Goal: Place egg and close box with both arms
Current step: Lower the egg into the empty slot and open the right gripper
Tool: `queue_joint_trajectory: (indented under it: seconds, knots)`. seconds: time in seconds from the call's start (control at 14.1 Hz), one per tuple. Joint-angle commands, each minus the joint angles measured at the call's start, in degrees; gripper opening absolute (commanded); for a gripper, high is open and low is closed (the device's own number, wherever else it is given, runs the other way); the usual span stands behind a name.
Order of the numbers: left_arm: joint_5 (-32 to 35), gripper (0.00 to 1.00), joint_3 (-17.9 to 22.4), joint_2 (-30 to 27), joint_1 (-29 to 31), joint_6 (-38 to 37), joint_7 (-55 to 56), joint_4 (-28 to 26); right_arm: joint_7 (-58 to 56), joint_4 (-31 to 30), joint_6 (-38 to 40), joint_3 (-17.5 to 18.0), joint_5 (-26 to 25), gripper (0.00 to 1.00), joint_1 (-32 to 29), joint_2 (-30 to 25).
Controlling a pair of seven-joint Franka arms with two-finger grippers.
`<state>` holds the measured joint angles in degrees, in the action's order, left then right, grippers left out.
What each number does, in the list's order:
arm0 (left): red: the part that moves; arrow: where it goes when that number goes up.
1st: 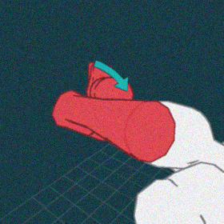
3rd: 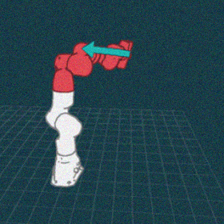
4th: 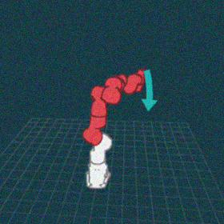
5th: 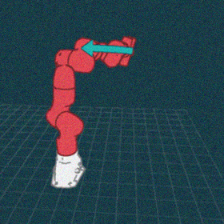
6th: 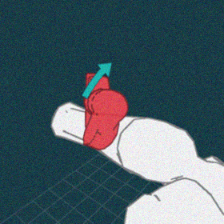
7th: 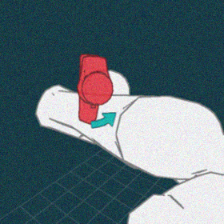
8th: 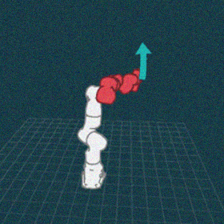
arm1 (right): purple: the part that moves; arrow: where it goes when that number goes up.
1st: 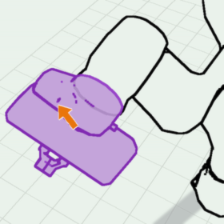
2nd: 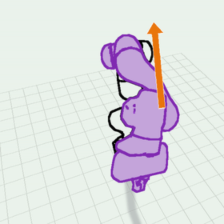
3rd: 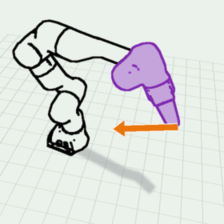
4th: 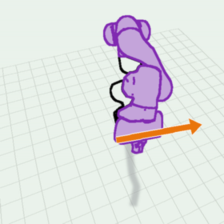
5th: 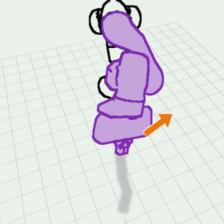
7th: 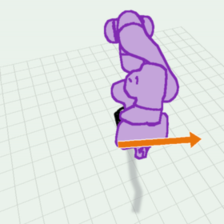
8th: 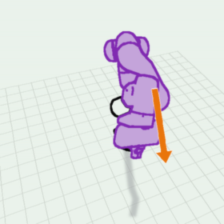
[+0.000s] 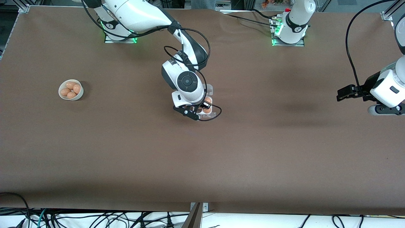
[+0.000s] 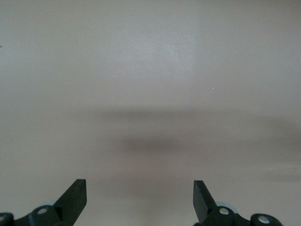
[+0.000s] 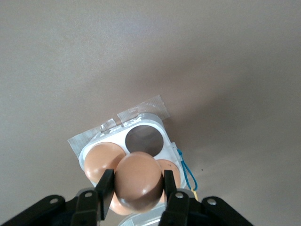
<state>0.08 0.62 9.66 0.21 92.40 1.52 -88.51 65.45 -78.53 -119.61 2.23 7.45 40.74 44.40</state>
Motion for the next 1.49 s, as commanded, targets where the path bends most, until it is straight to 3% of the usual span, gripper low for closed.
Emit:
queue_joint_trajectory:
  seconds: [0.0, 0.07, 0.14, 0.21, 0.28, 1.28, 1.42]
  knots:
    - [-0.96, 1.0, 0.0, 0.53, 0.32, -0.11, -1.17, 1.15, 1.0, 2.06, 0.16, 0.23, 0.73, 0.38, 0.13, 1.39]
    - [-0.96, 1.0, 0.0, 0.53, 0.32, -0.11, -1.17, 1.15, 1.0, 2.06, 0.16, 0.23, 0.64, 0.51, 0.13, 1.48]
    - [-0.96, 1.0, 0.09, 0.53, 0.32, -0.11, -1.17, 1.06, 1.0, 2.06, 0.08, 0.15, 0.47, 0.81, 0.13, 1.48]
    - [-0.96, 1.0, 0.0, 0.53, 0.32, -0.11, -1.17, 1.06, 0.82, 2.06, 0.08, 0.15, 0.38, 0.93, 0.04, 1.48]
    - [-0.96, 1.0, 0.0, 0.53, 0.32, -0.11, -1.17, 1.06, 0.82, 2.15, 0.08, 0.06, 0.38, 0.99, 0.04, 1.31]
    - [-0.96, 1.0, 0.0, 0.62, 0.32, -0.11, -1.17, 0.98, -6.11, 3.91, 3.5, -1.43, -0.15, 1.0, -8.48, -2.03]
    - [-1.57, 1.0, 0.0, 0.62, 0.32, -0.11, -0.82, 1.06, -11.11, 0.77, 3.42, -1.44, -0.06, 1.0, -11.63, -4.74]
